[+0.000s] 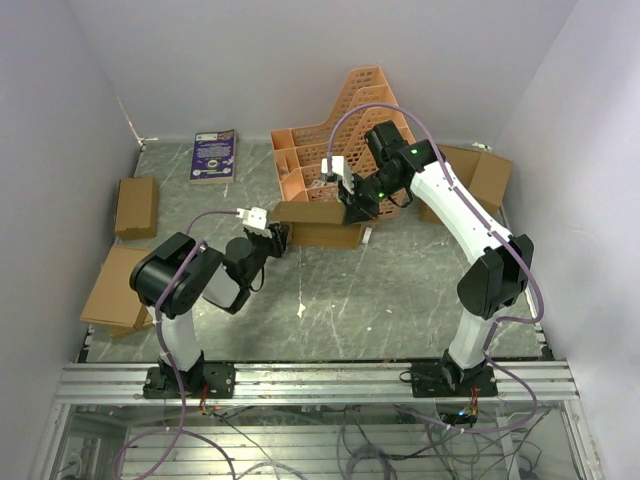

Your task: Fold the paper box

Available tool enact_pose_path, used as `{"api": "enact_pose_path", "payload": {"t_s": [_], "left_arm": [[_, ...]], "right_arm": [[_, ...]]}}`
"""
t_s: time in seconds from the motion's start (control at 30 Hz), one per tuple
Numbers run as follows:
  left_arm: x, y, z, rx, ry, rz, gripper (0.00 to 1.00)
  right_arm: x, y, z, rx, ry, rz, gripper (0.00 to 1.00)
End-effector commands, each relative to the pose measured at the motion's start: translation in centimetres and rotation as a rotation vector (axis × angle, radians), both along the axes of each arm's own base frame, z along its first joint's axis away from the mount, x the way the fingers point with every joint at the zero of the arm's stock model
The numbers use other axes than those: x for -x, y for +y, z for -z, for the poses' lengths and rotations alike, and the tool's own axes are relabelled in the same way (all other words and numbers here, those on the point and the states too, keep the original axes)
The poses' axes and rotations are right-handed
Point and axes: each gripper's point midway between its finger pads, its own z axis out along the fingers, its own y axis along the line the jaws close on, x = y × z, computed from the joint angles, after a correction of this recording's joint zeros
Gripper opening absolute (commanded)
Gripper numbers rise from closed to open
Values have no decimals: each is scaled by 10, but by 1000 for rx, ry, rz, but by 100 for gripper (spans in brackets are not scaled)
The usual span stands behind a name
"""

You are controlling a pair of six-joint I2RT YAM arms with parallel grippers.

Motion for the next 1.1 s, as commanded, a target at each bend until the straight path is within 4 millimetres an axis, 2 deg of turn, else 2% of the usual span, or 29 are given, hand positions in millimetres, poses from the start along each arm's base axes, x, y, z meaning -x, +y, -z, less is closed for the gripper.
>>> {"api": "enact_pose_path", "payload": {"t_s": [0.0,0.27,0.57,0.7,0.8,0.9,1.07], "left_arm": [[-11,-4,-21,-21,-96,-54,44],[-9,-13,-24,-13,-105,-60,42],[-8,-16,-20,39,-97,-73,39],[-9,-15,-18,62,-84,-87,34],[-9,-16,-18,83,-74,-88,25],[-6,-19,-18,106,-37,-71,15],[6,-29,-22,131,79,-12,8]], "right_arm": [[6,9,3,-28,54,-20,0],[7,13,7,-28,59,3,0],[-7,24,4,-64,65,78,0],[-8,27,2,-78,74,82,0],[-10,28,-1,-86,71,89,0],[-12,30,-10,-98,58,103,0],[-16,38,-44,-132,25,169,0]]}}
